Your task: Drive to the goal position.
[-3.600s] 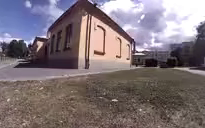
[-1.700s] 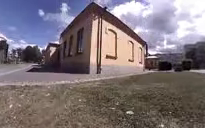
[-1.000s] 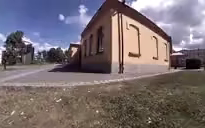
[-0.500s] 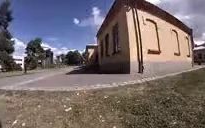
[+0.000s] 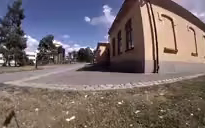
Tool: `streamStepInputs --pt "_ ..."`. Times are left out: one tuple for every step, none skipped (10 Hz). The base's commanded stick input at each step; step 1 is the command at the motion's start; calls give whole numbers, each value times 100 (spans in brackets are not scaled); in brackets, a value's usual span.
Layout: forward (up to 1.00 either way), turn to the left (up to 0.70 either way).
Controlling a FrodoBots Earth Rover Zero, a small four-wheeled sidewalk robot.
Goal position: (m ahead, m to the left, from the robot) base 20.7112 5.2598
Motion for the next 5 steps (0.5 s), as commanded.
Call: streamStepInputs --pt "85 0" --pt "85 4" --pt "85 20" --pt "85 34" --pt "85 34"
